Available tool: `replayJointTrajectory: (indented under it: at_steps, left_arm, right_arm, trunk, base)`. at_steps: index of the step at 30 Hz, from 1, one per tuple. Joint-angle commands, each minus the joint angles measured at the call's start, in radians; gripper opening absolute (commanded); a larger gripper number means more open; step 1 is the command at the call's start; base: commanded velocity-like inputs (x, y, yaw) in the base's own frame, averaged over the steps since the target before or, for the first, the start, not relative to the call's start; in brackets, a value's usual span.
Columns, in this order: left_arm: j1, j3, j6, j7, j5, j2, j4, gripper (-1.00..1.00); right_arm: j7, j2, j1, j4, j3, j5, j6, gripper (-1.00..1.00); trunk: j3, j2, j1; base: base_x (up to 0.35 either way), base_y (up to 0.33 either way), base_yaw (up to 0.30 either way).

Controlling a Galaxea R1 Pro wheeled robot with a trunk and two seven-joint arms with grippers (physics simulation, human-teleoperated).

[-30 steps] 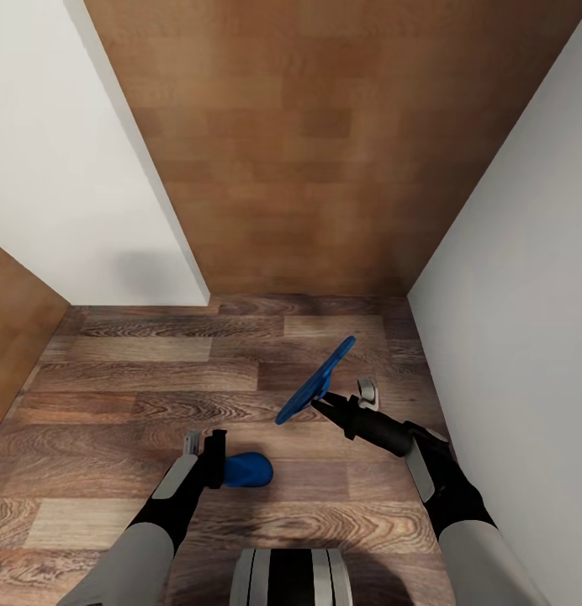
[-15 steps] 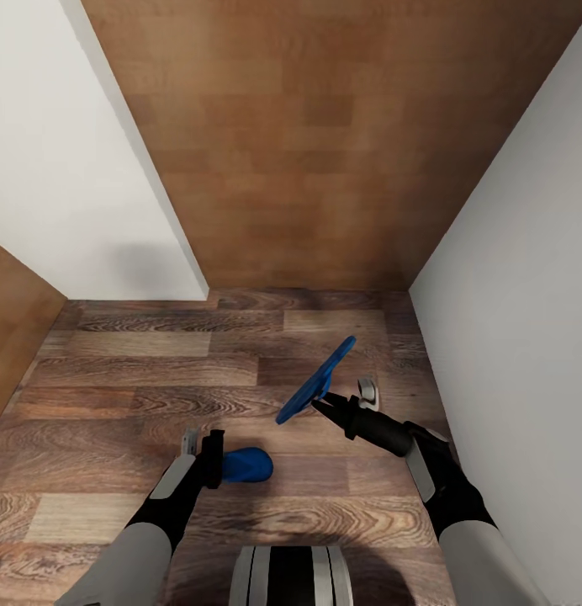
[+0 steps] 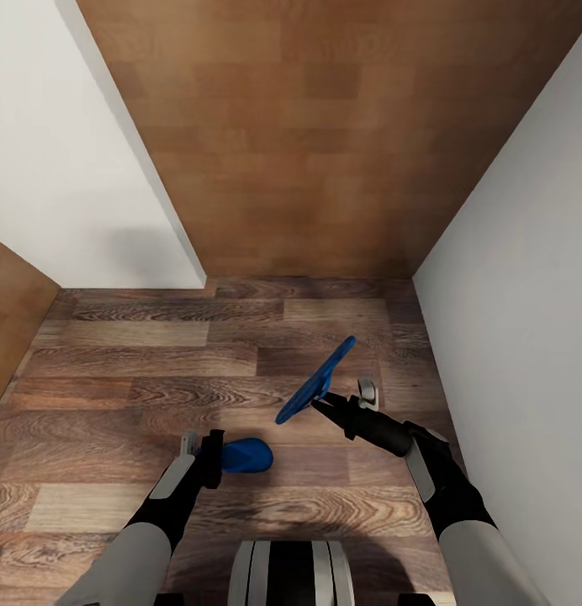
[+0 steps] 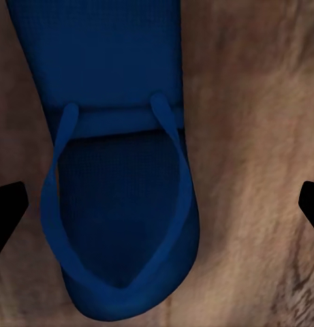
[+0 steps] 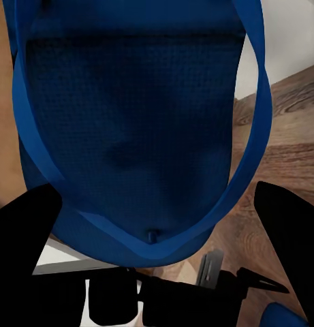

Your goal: In the bedroom, move the book from the bed onto either nightstand, and place the two sandals side by side next to the bed.

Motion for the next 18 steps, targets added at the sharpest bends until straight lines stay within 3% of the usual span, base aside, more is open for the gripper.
replayJointTrajectory:
  at_steps: [1, 18]
  left_arm:
    - [0.0, 0.006, 0.005, 0.005, 0.004, -0.002, -0.002, 1.0]
    - [0.0, 0.006, 0.002, 0.005, 0.003, -0.006, -0.002, 1.0]
  right_arm:
    - [0.004, 0.001, 0.0, 0.0, -0.003, -0.001, 0.011, -1.0]
    - [0.004, 0.001, 0.0, 0.0, -0.002, 0.001, 0.011, -1.0]
  trunk:
    - [-0.001, 0.0, 0.0]
    - [-0.001, 0.0, 0.0]
  base:
    - [0.0, 0.0, 0.0]
    - [0.0, 0.0, 0.0]
